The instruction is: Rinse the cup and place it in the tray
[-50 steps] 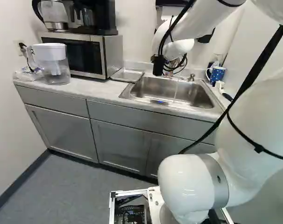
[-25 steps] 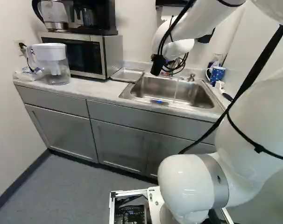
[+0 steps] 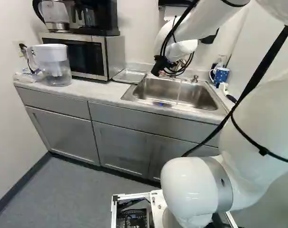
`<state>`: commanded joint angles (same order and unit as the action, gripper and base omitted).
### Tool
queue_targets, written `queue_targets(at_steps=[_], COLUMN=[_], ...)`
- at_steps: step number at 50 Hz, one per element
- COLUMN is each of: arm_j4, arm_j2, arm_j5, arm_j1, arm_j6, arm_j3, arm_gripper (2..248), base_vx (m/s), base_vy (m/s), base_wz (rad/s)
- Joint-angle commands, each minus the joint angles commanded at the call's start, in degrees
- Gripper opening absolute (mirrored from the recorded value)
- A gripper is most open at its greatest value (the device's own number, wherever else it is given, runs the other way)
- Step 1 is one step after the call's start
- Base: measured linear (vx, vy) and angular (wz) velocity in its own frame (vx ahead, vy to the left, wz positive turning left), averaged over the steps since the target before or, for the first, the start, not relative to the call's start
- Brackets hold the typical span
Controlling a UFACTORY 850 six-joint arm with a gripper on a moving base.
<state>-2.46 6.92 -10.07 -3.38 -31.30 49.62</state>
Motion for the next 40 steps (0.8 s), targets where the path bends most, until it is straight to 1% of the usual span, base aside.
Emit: queue_targets(at_steps=[40], arm_j4=[0.0], arm_j2=[0.0], arm_j5=[0.0], arm_j1=[0.0], arm_j6=[-24.1], arm_j3=[0.0], arm_gripper=[125], base_vx=[0.0], base_vy=[0.0], base_wz=[0.0])
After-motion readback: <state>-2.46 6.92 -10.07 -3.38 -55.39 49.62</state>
